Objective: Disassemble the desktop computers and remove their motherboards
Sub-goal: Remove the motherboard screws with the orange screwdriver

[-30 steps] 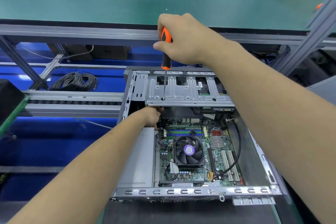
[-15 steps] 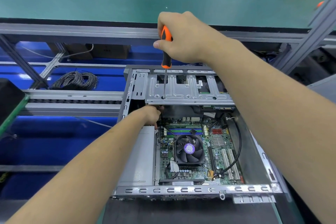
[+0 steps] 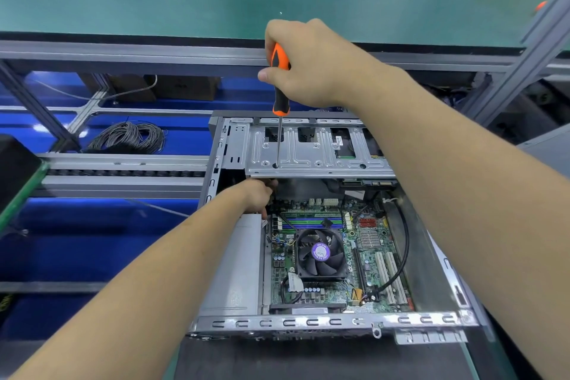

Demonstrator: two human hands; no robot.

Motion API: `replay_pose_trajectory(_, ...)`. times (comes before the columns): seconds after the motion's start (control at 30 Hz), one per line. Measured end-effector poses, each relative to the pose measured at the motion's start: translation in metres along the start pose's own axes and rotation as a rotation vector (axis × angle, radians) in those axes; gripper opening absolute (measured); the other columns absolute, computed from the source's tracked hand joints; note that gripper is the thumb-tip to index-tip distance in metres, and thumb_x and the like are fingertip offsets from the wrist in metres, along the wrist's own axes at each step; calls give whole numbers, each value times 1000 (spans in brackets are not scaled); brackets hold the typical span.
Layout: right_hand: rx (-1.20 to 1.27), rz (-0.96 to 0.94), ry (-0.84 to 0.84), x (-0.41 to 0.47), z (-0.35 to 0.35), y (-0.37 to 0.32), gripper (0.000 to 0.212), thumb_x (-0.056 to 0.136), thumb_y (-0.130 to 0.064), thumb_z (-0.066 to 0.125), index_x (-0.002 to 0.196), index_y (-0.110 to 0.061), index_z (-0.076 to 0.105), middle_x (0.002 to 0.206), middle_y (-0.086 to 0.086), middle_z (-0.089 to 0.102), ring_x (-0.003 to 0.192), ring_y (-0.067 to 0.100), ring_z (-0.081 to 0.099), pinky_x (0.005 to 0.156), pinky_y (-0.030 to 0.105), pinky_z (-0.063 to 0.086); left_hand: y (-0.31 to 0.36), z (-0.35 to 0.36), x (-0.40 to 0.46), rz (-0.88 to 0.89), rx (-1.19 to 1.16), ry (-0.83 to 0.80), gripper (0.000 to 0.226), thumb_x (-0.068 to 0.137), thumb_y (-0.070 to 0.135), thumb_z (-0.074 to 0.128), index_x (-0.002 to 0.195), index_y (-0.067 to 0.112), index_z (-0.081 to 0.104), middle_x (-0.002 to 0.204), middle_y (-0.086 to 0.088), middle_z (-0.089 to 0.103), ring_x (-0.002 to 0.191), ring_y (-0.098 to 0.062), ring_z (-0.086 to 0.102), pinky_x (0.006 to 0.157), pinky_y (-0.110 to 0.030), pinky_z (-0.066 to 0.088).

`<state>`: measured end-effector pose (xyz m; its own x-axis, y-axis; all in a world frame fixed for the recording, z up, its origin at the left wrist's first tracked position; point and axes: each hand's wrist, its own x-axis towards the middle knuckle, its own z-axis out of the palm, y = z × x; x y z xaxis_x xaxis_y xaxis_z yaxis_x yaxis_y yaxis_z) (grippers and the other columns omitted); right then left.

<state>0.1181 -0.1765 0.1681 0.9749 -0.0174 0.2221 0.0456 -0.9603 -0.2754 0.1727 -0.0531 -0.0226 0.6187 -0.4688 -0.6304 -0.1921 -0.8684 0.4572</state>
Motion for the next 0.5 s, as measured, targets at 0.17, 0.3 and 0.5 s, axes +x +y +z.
replay_pose_trajectory(0.17, 3, 6, -7, 0, -1, 0, 26, 95, -41, 60, 105, -19, 52, 99, 5, 57, 95, 29, 56, 69, 34, 39, -5, 1, 5, 46, 42, 4, 46, 111, 26, 22, 116, 9, 64, 106, -17, 71, 67, -8, 54, 67, -17, 38)
replay_pose_trajectory(0.3, 0, 10, -7, 0, -1, -1, 26, 96, -41, 59, 106, -19, 52, 101, 5, 56, 96, 29, 55, 70, 34, 39, -7, 0, 6, 37, 43, -3, 46, 111, 26, 22, 117, 7, 64, 97, -12, 72, 70, -5, 54, 64, -17, 39)
replay_pose_trajectory(0.5, 6, 12, -4, 0, -1, -2, 27, 96, -41, 59, 107, -18, 52, 99, 5, 56, 95, 29, 56, 65, 34, 37, -9, 2, 9, 39, 20, 14, 45, 111, 27, 23, 78, 18, 52, 99, -13, 69, 68, -2, 48, 65, -19, 36)
